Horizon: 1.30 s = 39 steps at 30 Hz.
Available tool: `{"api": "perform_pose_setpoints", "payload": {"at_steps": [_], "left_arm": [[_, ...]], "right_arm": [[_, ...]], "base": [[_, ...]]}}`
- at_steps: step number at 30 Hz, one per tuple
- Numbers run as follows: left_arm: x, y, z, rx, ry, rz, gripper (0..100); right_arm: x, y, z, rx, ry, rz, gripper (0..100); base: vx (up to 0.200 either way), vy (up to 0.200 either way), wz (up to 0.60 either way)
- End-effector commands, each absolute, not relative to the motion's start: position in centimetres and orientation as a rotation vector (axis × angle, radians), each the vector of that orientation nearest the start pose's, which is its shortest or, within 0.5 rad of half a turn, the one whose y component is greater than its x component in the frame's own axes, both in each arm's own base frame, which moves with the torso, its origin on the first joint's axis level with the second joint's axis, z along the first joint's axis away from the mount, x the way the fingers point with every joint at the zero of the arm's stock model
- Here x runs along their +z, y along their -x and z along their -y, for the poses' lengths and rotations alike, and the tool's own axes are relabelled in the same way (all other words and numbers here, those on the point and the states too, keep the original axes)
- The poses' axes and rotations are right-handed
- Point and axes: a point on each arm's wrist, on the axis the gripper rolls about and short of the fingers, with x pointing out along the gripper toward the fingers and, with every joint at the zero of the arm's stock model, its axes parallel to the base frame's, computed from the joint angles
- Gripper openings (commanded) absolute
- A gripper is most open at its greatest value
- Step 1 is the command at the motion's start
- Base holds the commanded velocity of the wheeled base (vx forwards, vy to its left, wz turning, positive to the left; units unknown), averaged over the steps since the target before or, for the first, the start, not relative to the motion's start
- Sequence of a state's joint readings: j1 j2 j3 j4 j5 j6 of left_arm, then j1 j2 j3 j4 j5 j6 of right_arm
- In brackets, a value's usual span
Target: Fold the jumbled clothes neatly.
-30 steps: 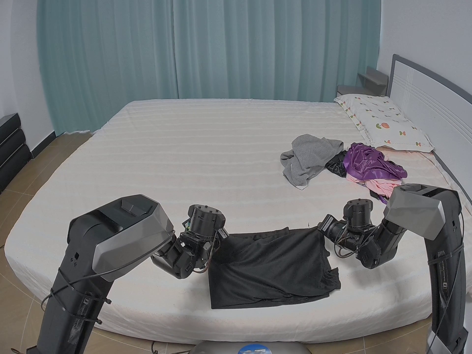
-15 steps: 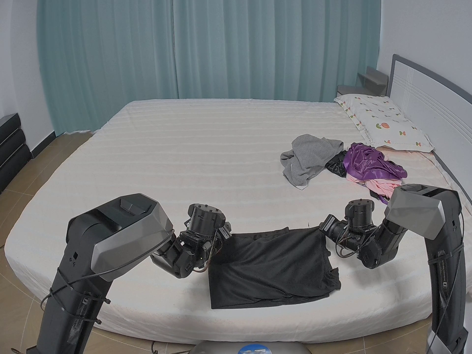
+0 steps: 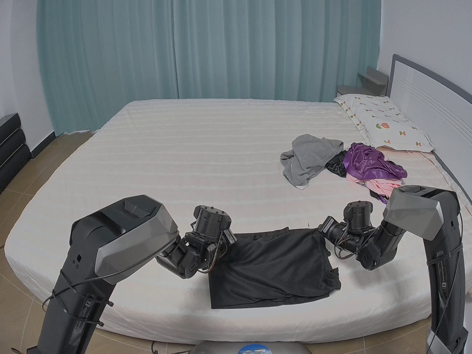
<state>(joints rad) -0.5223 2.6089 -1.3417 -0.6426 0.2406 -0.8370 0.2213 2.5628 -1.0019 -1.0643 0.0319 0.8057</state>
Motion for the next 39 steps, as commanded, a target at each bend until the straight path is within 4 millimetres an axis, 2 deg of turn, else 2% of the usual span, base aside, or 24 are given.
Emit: {"api": "perform_pose_setpoints", "payload": {"at_steps": [1, 10, 16, 20, 24, 32, 33, 34, 35, 39], "left_arm": [[-5.0, -40.8, 22.9, -0.012, 0.580, -0.643, 0], [-5.0, -41.3, 22.0, 0.086, 0.600, -0.586, 0], [-5.1, -41.5, 21.1, 0.134, 0.616, -0.571, 0], [-5.4, -41.6, 20.2, 0.186, 0.608, -0.556, 0], [-5.4, -41.6, 20.2, 0.183, 0.610, -0.556, 0], [-5.4, -41.6, 20.3, 0.178, 0.609, -0.562, 0], [-5.3, -41.6, 20.3, 0.176, 0.611, -0.562, 0], [-5.4, -41.5, 20.3, 0.176, 0.609, -0.565, 0], [-5.4, -41.5, 20.3, 0.175, 0.609, -0.564, 100], [-5.4, -41.5, 20.3, 0.176, 0.610, -0.565, 100]], "right_arm": [[-5.9, -40.8, -9.3, 0.035, -0.738, -0.567, 0], [-5.4, -41.0, -9.2, 0.048, -0.744, -0.528, 0], [-5.8, -41.3, -9.3, 0.051, -0.737, -0.529, 0], [-5.7, -42.5, -9.3, 0.059, -0.743, -0.489, 0], [-6.7, -42.4, -9.6, 0.061, -0.726, -0.510, 0], [-7.2, -42.6, -10.1, 0.079, -0.692, -0.512, 0], [-7.1, -42.6, -10.1, 0.082, -0.691, -0.511, 100], [-7.1, -42.6, -10.1, 0.082, -0.691, -0.511, 100], [-7.1, -42.6, -10.1, 0.082, -0.691, -0.511, 100], [-6.6, -42.5, -10.0, 0.089, -0.703, -0.489, 100]], "base": [[0.000, 0.000, 0.00], [0.000, 0.000, 0.00], [0.000, 0.000, 0.00], [0.000, 0.000, 0.00], [0.000, 0.000, 0.00], [0.000, 0.000, 0.00], [0.000, 0.000, 0.00], [0.000, 0.000, 0.00], [0.000, 0.000, 0.00], [0.000, 0.000, 0.00]]}}
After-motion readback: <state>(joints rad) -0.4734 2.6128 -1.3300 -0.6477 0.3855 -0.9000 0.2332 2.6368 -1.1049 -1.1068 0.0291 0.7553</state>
